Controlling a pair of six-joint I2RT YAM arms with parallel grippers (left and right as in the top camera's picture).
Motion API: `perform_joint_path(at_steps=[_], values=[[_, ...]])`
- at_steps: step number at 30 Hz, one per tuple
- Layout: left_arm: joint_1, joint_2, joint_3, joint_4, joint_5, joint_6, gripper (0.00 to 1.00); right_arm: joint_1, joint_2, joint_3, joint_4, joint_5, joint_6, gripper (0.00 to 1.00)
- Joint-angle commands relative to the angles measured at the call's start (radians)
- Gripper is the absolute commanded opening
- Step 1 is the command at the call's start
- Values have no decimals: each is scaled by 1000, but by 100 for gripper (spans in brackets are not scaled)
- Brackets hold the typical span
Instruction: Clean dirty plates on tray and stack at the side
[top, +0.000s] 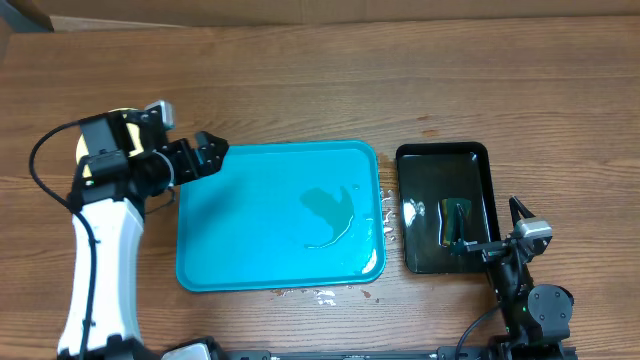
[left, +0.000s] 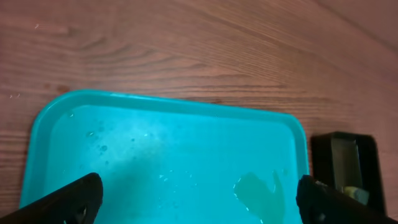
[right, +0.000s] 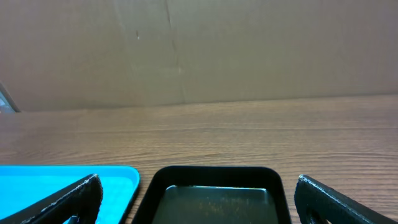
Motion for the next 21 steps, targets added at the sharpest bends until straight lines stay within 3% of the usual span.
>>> perform_joint_path(at_steps=[1,8,13,21], values=[[-98,-114,10,-3,-158,15,100,-3,-10,-11,3,13,3,100],[-270,-348,10,-3,-232,15,100,-3,-10,-11,3,13,3,100],[-282,-555,8,-10,-236,20,100,-3,-10,-11,3,13,3,100],[-282,-877,-103,-17,-382,45,100,-3,-10,-11,3,13,3,100]])
